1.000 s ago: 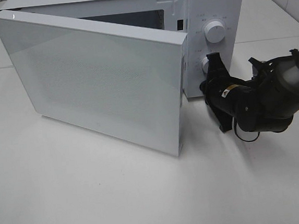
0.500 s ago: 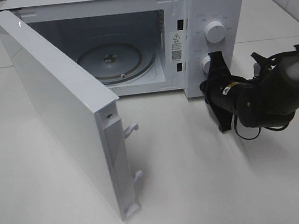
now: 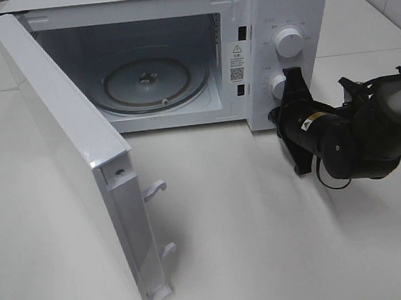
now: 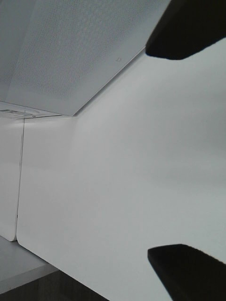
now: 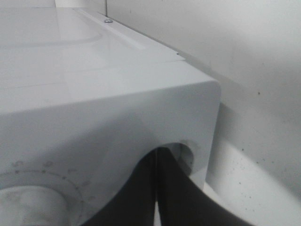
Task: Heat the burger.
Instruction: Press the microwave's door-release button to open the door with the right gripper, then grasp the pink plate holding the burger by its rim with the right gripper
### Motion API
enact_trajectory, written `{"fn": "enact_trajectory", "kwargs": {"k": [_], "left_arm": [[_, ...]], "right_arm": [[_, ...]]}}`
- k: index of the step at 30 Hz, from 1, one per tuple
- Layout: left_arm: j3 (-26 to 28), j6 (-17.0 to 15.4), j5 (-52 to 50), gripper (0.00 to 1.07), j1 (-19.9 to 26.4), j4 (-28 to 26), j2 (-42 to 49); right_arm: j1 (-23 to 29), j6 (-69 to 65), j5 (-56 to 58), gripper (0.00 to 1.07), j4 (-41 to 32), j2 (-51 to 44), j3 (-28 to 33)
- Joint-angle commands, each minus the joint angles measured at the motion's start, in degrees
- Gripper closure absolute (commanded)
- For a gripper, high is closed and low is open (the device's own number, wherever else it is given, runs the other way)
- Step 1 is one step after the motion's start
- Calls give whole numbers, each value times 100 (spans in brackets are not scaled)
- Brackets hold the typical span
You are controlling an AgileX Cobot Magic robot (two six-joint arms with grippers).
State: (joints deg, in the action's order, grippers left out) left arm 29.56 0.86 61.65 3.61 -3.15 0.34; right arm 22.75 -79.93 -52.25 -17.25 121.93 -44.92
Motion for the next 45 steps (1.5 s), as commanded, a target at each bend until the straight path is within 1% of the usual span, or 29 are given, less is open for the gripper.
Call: {"fn": "enact_trajectory", "kwargs": {"k": [1,7,13,18,20,23,25,31,33,34,36,37,38,39,40,41,42,43,44,45], "left_arm": [[6,-11,-29,7,6,-40,17],[6,-11,-29,7,6,-40,17],[6,-11,-29,7,6,-40,17],[6,-11,-29,7,6,-40,17],[6,-11,-29,7,6,-40,17],[6,-11,-29,7,6,-40,17],[6,-11,-29,7,6,-40,17],[6,-11,-29,7,6,-40,17],[6,-11,-29,7,6,-40,17],[6,-11,-29,7,6,-40,17],[6,-11,-29,7,6,-40,17],[6,-11,-29,7,6,-40,17],[6,-11,-29,7,6,-40,17],[6,-11,-29,7,6,-40,17],[6,-11,-29,7,6,-40,17],[6,-11,-29,7,6,-40,17],[6,-11,-29,7,6,-40,17],[6,-11,-29,7,6,-40,17],[6,-11,-29,7,6,-40,17],[6,-11,-29,7,6,-40,17]], "right_arm": [[-23,-34,-504,107,40,-166,46],[-23,-34,-476,107,40,-235,269],[6,-166,-332,107,361,-252,332],[120,-189,-327,107,286,-327,487],[241,-189,-281,107,275,-390,550],[241,-189,-286,107,286,-413,561],[309,-138,-258,107,246,-521,699],[304,74,-252,107,206,-756,974],[304,476,-183,107,212,-1049,1186],[304,476,-183,107,212,-1049,1186],[304,1215,160,107,235,-1427,1329],[304,1215,160,107,235,-1427,1329],[304,1914,607,107,275,-1742,1398],[304,2830,1301,107,269,-2131,1415],[304,2830,1301,107,269,-2131,1415],[304,3312,1702,107,264,-2332,1404],[304,3312,1702,107,264,-2332,1404],[304,4206,2429,107,109,-2681,1404],[304,4721,2773,107,-23,-2876,1404],[304,4721,2773,107,-23,-2876,1404]]}}
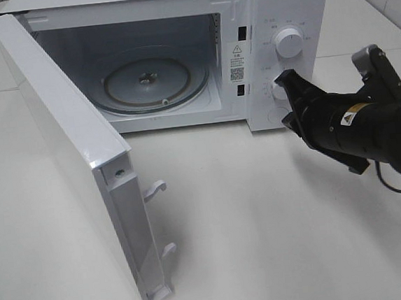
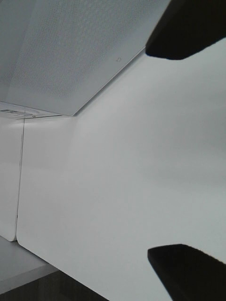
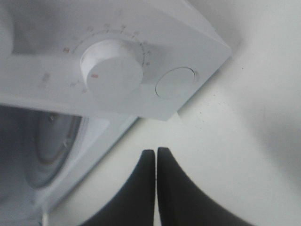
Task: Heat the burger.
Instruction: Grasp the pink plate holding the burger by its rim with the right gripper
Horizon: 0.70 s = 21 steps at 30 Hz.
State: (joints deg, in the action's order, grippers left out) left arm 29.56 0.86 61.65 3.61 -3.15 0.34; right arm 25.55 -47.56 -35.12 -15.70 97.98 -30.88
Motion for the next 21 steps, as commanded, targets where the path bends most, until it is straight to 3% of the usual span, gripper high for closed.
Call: {"fn": "enact_trajectory", "kwargs": {"k": [1,5,8,10,12,13,15,16,17,19,20,21], "left_arm": [[6,-11,-29,7,6,-40,17],[6,-11,-29,7,6,-40,17],[6,-11,-29,7,6,-40,17],[6,-11,-29,7,6,-40,17],[6,-11,-29,7,6,-40,17],[6,-11,-29,7,6,-40,17],[6,-11,-29,7,6,-40,17],[6,-11,-29,7,6,-40,17],[6,-11,-29,7,6,-40,17],[6,-11,-29,7,6,-40,17],[6,-11,-29,7,6,-40,17],[6,-11,-29,7,6,-40,17]], "right_arm": [[23,2435,1616,107,-487,-802,0],[23,4618,2974,106,-1301,-1415,-80],[23,4841,3168,105,-1364,-1473,-103],[23,5174,3994,100,-1324,-1587,-304],[23,5174,4097,97,-1261,-1587,-367],[23,5174,4291,90,-1060,-1587,-493],[23,5174,4383,86,-980,-1587,-556],[23,5145,4561,76,-825,-1587,-699],[23,5145,4561,76,-825,-1587,-699],[23,5128,4744,57,-607,-1587,-905],[23,5128,4744,57,-607,-1587,-905],[23,5099,4927,40,-453,-1587,-1043]]}}
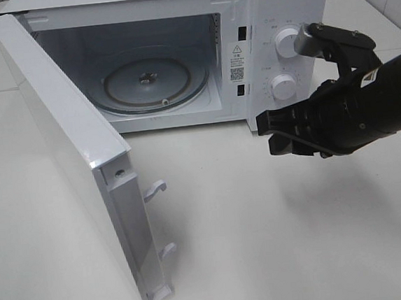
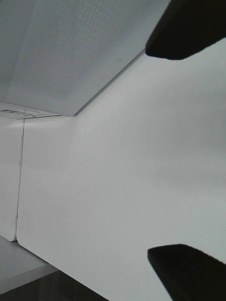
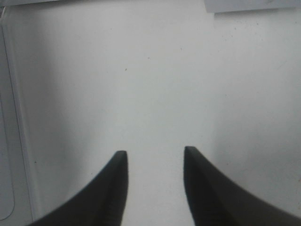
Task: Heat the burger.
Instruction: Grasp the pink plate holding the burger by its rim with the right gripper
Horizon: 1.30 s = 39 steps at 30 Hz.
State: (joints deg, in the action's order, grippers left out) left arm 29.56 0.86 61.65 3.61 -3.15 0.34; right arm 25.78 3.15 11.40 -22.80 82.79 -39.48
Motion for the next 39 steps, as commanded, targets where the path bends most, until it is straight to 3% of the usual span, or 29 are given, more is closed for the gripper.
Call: {"fn": "enact_trajectory", "kwargs": {"k": [1,2,3,4,5,6,7,8,11,21,33,39], "left_arm": [[6,-11,-29,7,6,-40,17],[6,-11,-29,7,6,-40,17],[6,-11,-29,7,6,-40,17],[6,-11,-29,7,6,-40,17],[6,-11,-29,7,6,-40,17],[6,-11,-29,7,6,-40,17],[6,-11,-29,7,6,-40,17],[6,-11,-29,7,6,-40,17],[6,-11,-29,7,6,-40,17],[6,-6,-29,7,6,-40,17],[6,-6,-29,7,6,-40,17],[6,-6,-29,7,6,-40,17]], "right_arm": [[-6,-6,441,31,372,-69,-269],[-6,-6,441,31,372,-69,-269],[-17,-195,900,15,693,-69,-441],[-17,-195,900,15,693,-69,-441],[-17,-372,1192,8,957,-57,-550],[-17,-825,1679,6,1564,-34,-705],[-17,-825,1679,6,1564,-34,-705],[-17,-1364,2143,6,2097,-11,-837],[-17,-1759,2664,7,2710,40,-968],[-109,-1748,3421,9,2922,63,-1066],[-1513,-1736,3741,13,3369,97,-1066],[-2332,-1409,3782,15,3438,636,-1066]]}}
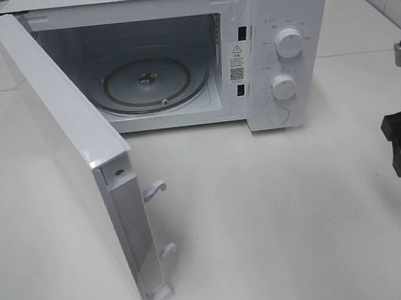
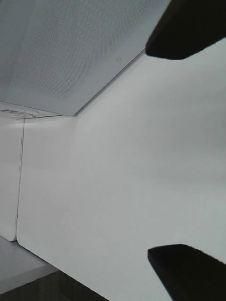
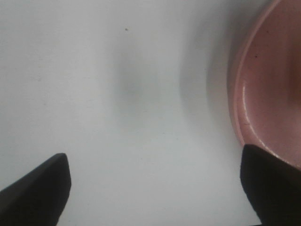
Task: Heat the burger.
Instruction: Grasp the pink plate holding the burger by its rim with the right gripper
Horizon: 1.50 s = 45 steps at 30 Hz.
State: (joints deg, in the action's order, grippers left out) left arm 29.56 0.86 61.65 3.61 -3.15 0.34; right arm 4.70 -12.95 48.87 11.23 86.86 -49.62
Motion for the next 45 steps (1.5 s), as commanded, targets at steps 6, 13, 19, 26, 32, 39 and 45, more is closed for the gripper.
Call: {"fn": "enact_trajectory", "kwargs": {"k": [6,13,19,26,32,39,45], "left_arm": [[6,-6,-29,7,6,-40,17],[6,-6,-29,7,6,-40,17],[6,-6,-29,7,6,-40,17],[6,-6,-29,7,6,-40,17],[6,-6,-29,7,6,-40,17],[6,-6,-29,7,6,-40,17],[6,-6,-29,7,6,-40,17]], "right_arm": [[-762,510,-258,21,40,722,-52],[-1243,705,-779,30,46,1163,-52],[-1616,854,-1152,31,17,1507,-52],[-1776,1106,-1295,31,-23,1828,-57],[-1776,1197,-1507,31,-17,2183,-57],[-1776,1295,-1467,32,0,2235,-57],[-1776,1392,-1335,68,0,2235,-57]]}}
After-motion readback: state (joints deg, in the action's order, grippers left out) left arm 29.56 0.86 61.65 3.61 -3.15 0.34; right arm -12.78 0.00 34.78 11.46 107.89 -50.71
